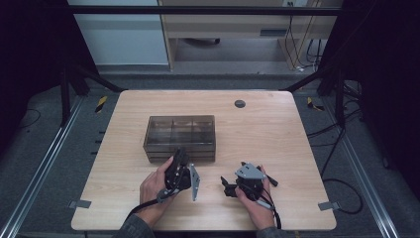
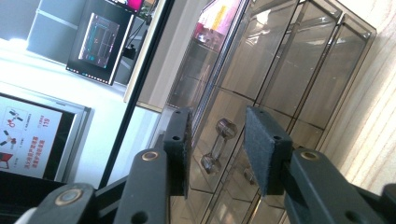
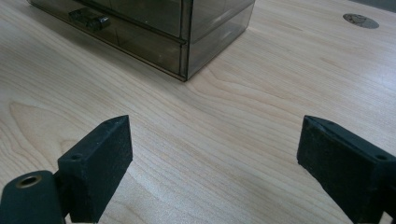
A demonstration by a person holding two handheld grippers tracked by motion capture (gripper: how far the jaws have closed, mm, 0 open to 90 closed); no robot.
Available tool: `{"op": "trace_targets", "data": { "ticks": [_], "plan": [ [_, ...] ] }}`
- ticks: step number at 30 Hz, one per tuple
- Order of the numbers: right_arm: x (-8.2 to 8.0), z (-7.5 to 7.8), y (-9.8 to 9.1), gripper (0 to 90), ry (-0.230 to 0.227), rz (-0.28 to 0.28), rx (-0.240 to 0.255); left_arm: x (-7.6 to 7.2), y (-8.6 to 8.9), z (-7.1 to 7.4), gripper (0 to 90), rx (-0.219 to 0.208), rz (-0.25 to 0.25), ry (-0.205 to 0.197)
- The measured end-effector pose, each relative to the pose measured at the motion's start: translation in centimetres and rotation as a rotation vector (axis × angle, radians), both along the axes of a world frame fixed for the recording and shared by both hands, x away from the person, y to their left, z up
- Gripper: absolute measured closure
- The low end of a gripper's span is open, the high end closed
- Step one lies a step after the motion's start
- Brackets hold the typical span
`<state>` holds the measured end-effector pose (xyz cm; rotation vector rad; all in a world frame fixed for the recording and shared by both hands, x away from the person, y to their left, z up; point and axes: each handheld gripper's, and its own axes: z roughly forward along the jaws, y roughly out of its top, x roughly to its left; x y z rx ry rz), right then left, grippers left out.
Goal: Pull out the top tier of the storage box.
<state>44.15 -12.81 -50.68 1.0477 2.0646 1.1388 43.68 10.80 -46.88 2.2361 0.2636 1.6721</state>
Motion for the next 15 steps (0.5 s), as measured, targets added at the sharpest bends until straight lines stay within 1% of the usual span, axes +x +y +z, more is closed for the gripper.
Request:
{"op": "trace_targets", "data": {
  "ticks": [2,5,9,15],
  "plan": [
    [0.00,-0.01,0.00,10.9,-0.001,0.000,-0.001,0.07,0.02,-0.04,62.5,0.003,0.003,-0.003],
    [-0.02,-0.01,0.02,10.9,-0.001,0.001,-0.003,0.12,0.05,-0.06,62.8,-0.010,0.004,-0.016],
    [-0.03,-0.01,0.05,11.0,-0.002,0.000,-0.005,0.18,0.05,-0.13,63.3,-0.003,0.006,-0.010],
    [-0.02,-0.01,0.08,11.1,-0.002,0.001,-0.008,0.31,0.10,-0.23,63.9,-0.005,0.007,-0.009]
  ]
}}
